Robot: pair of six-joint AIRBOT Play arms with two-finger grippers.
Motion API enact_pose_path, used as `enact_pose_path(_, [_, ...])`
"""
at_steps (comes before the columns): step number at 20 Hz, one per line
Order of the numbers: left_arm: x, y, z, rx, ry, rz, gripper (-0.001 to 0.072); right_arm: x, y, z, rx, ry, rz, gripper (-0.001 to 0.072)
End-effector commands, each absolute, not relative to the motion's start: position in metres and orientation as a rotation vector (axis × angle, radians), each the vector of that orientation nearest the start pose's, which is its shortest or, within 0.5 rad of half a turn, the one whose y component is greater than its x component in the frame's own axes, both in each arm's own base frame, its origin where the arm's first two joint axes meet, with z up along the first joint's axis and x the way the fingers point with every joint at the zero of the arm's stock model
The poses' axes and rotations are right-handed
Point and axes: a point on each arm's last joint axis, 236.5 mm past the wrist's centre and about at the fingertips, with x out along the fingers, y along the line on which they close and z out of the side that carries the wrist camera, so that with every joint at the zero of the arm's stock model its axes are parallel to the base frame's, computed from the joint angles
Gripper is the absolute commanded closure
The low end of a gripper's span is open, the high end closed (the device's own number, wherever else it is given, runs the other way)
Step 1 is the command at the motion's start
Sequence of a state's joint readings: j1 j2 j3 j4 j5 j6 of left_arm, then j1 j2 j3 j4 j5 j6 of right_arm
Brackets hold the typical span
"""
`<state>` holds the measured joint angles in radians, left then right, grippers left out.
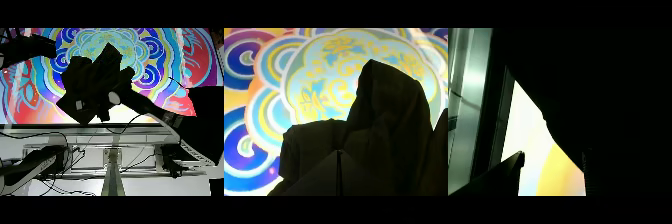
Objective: Fold the clothes and pants, and hang the long-sleeved shirts on hangers.
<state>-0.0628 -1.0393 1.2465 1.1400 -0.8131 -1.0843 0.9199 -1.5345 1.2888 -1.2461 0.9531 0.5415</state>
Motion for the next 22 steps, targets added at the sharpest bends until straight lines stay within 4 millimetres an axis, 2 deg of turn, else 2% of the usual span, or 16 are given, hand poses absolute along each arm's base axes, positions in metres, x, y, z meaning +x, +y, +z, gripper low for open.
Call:
enact_pose_path(1, [0.431, -0.099, 0.207, 0.104, 0.524, -0.410, 0.0691, 0.221, 0.447, -0.038, -1.095, 0.518, 1.517, 0.0296])
enact_pose_path(3, [0.431, -0.101, 0.208, 0.093, 0.522, -0.415, 0.0691, 0.222, 0.451, -0.049, -1.089, 0.525, 1.515, 0.0295])
enact_pose_path(7, [0.430, -0.106, 0.211, 0.063, 0.516, -0.430, 0.0691, 0.211, 0.457, -0.069, -1.072, 0.565, 1.546, 0.0295])
enact_pose_path(10, [0.430, -0.106, 0.211, 0.061, 0.516, -0.432, 0.0691, 0.206, 0.464, -0.080, -1.166, 0.477, 1.591, 0.0295])
enact_pose_path(13, [0.430, -0.106, 0.211, 0.061, 0.516, -0.432, 0.0691, 0.214, 0.455, -0.099, -1.311, 0.440, 1.596, 0.0295])
enact_pose_path(15, [0.430, -0.106, 0.211, 0.061, 0.516, -0.432, 0.0691, 0.219, 0.452, -0.105, -1.352, 0.432, 1.586, 0.0301])
enact_pose_path(16, [0.430, -0.106, 0.211, 0.061, 0.516, -0.432, 0.0691, 0.223, 0.452, -0.105, -1.364, 0.424, 1.571, 0.0351])
enact_pose_path(17, [0.430, -0.106, 0.211, 0.060, 0.516, -0.432, 0.0690, 0.229, 0.453, -0.104, -1.363, 0.423, 1.540, 0.0441])
enact_pose_path(21, [0.430, -0.106, 0.211, 0.060, 0.516, -0.432, 0.0691, 0.253, 0.455, -0.099, -1.380, 0.390, 1.434, 0.0458])
enact_pose_path(22, [0.430, -0.106, 0.211, 0.060, 0.516, -0.432, 0.0691, 0.255, 0.456, -0.098, -1.387, 0.376, 1.427, 0.0501])
